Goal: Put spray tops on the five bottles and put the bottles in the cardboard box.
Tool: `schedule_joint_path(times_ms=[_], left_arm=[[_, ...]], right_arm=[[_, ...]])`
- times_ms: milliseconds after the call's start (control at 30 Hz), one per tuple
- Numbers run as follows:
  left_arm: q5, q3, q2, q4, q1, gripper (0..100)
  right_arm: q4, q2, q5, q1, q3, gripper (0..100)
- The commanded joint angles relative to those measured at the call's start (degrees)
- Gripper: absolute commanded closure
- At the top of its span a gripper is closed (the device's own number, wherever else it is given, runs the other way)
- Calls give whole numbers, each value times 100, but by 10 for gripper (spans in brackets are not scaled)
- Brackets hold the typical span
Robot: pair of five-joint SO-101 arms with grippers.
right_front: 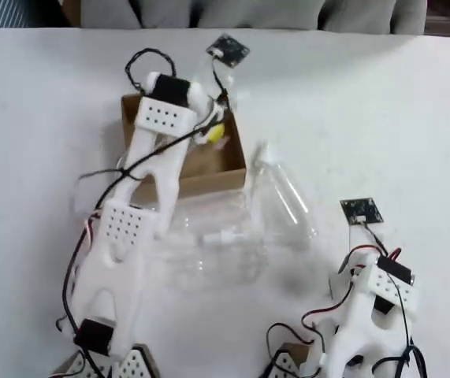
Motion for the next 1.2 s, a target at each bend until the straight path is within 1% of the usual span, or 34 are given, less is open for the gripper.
schedule_joint_path(times_ms=[0, 133, 567, 633, 733, 933, 1067, 1167], left_arm=[[422, -809, -119, 229, 145, 980], [782, -1073, -119, 237, 101, 980], [844, -1213, 4, 484, 101, 980], [967, -1213, -40, 510, 101, 980], [1310, -1204, -163, 527, 84, 980], [1670, -1178, -602, 554, -13, 980], [1732, -1160, -945, 554, -40, 980], [1732, -615, -1314, 554, -40, 980]], right_arm=[[-154, -75, -26, -84, 18, 981], [-154, -75, -26, -84, 18, 981], [-163, -75, -26, -84, 18, 981], [-163, -75, -26, -84, 18, 981], [-171, -75, -26, -84, 18, 981], [-171, -75, -35, -84, 18, 981], [-207, -75, -35, -84, 18, 981], [-207, -75, -35, -84, 18, 981]])
